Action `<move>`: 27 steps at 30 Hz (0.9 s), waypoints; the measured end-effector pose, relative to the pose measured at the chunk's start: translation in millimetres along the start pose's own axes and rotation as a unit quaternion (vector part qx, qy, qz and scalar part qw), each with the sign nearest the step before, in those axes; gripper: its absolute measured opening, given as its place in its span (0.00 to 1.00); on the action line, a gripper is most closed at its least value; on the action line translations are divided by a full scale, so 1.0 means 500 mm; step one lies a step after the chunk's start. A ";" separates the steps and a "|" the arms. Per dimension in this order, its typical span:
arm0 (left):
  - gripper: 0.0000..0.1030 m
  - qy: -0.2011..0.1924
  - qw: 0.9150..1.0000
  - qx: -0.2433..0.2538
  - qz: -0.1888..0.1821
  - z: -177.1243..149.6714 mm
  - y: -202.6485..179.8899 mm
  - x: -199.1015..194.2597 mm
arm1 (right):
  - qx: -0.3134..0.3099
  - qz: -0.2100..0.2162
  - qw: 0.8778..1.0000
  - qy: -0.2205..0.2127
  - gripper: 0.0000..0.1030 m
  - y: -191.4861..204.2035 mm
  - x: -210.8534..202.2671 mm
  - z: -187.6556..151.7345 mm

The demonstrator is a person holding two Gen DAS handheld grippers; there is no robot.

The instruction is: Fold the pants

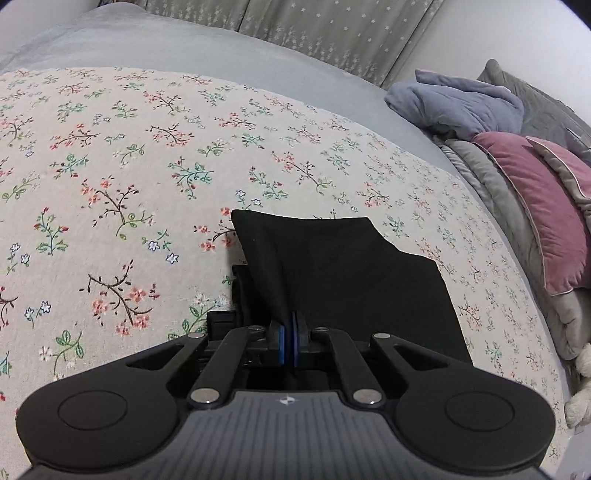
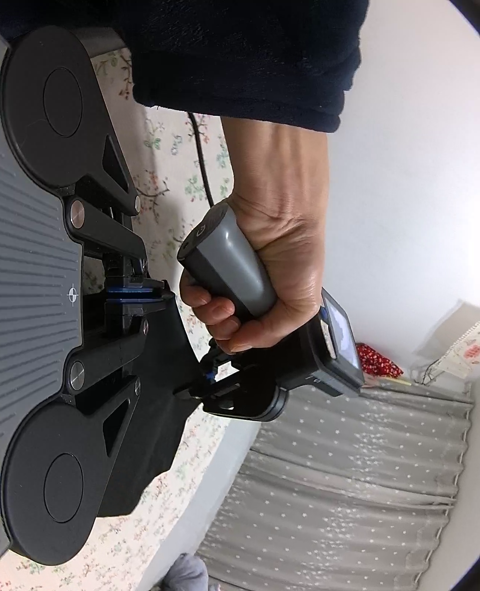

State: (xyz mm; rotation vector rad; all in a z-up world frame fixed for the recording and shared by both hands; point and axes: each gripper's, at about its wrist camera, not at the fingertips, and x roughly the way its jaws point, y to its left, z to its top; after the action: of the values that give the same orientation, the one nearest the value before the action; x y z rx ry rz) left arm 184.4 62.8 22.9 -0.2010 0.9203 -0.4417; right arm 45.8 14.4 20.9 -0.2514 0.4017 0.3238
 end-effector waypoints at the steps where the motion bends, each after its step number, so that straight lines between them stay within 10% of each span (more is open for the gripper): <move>1: 0.20 -0.001 1.000 0.003 0.002 0.000 -0.002 -0.001 | 0.005 0.002 1.000 -0.001 0.07 -0.002 -0.001 -0.003; 5: 0.20 -0.003 1.000 0.006 0.006 -0.001 -0.006 -0.002 | 0.013 0.033 0.999 0.003 0.31 -0.011 -0.013 -0.005; 11: 0.20 -0.007 1.000 0.011 0.010 -0.003 -0.007 -0.003 | -0.019 -0.029 0.999 -0.004 0.51 -0.022 -0.093 -0.029; 19: 0.18 -0.037 0.999 -0.012 0.032 -0.003 -0.011 -0.022 | 0.056 -0.108 0.988 0.091 0.50 -0.149 -0.124 -0.089; 27: 0.30 -0.041 0.995 0.052 0.074 -0.015 -0.027 -0.011 | 0.009 -0.084 0.987 0.136 0.35 -0.115 -0.096 -0.103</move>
State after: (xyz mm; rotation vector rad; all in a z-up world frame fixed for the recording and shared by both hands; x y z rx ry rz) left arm 171.9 53.5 27.3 -0.0555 0.8234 -0.3401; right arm 6.7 -66.4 5.1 -0.3108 0.6481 0.1205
